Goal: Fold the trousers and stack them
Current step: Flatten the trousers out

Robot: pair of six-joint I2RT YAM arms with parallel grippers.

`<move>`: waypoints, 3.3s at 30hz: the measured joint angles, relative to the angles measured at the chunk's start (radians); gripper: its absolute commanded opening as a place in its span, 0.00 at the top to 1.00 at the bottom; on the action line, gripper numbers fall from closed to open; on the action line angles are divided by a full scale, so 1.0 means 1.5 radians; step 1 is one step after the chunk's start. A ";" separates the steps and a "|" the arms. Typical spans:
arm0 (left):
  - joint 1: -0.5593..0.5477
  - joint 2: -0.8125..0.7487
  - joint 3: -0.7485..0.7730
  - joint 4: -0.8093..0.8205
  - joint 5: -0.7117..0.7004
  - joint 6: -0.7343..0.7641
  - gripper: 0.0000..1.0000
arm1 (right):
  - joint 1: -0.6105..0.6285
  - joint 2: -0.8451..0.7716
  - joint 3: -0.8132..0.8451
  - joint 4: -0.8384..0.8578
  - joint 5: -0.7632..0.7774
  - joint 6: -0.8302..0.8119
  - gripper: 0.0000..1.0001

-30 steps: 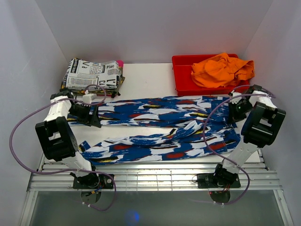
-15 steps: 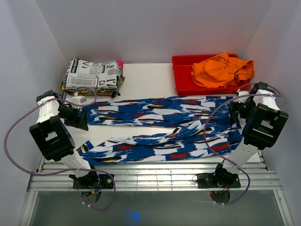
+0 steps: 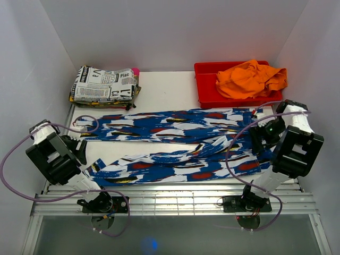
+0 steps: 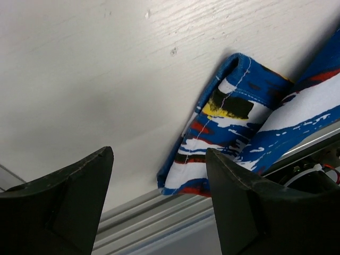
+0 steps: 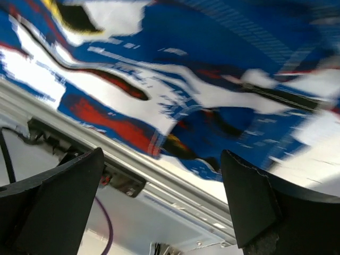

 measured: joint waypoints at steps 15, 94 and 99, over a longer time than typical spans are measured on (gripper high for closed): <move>-0.143 -0.106 -0.192 0.184 0.001 -0.010 0.52 | 0.038 -0.012 -0.230 0.088 0.115 -0.010 0.03; -0.242 0.023 0.181 0.134 0.132 -0.256 0.34 | 0.308 -0.081 -0.112 0.260 -0.091 0.171 0.50; -0.293 0.128 0.239 0.202 0.139 -0.333 0.35 | 0.301 -0.028 0.038 0.274 -0.082 0.171 0.52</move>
